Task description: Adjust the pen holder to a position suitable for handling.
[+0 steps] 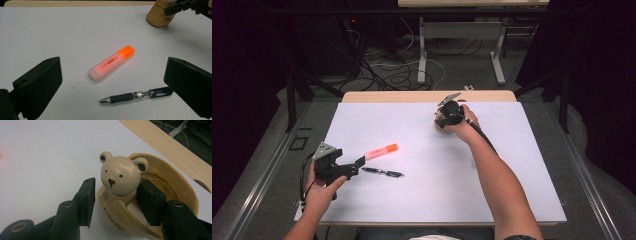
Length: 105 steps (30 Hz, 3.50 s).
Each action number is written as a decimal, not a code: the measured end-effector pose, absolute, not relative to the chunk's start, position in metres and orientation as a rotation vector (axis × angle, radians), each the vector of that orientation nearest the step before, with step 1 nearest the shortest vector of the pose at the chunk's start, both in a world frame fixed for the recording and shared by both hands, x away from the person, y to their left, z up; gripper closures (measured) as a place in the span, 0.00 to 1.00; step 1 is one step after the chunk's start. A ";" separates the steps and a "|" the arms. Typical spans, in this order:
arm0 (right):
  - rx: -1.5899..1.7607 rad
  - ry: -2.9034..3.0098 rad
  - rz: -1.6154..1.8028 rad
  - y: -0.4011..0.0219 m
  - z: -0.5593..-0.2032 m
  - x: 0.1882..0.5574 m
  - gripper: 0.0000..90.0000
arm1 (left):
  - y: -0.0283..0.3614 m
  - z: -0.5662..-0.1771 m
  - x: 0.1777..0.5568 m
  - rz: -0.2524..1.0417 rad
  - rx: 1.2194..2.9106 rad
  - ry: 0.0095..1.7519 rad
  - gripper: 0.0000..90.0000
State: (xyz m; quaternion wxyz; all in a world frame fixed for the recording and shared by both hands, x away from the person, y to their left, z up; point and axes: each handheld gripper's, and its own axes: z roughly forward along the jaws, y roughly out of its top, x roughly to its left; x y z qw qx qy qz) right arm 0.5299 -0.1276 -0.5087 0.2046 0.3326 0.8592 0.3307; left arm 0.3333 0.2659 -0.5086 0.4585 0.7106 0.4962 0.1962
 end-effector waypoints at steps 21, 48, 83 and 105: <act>0.933 2.420 0.911 -0.122 -0.510 0.530 0.74 | 0.268 -0.509 0.334 0.478 1.745 1.228 0.02; 0.840 2.506 0.840 -0.109 -0.475 0.481 0.74 | 0.267 -0.509 0.335 0.485 1.755 1.228 0.02; 0.831 2.673 0.897 -0.082 -0.480 0.361 0.74 | 0.264 -0.511 0.335 0.481 1.770 1.235 0.02; 0.822 2.712 0.921 -0.072 -0.498 0.327 0.74 | 0.262 -0.511 0.335 0.482 1.787 1.233 0.02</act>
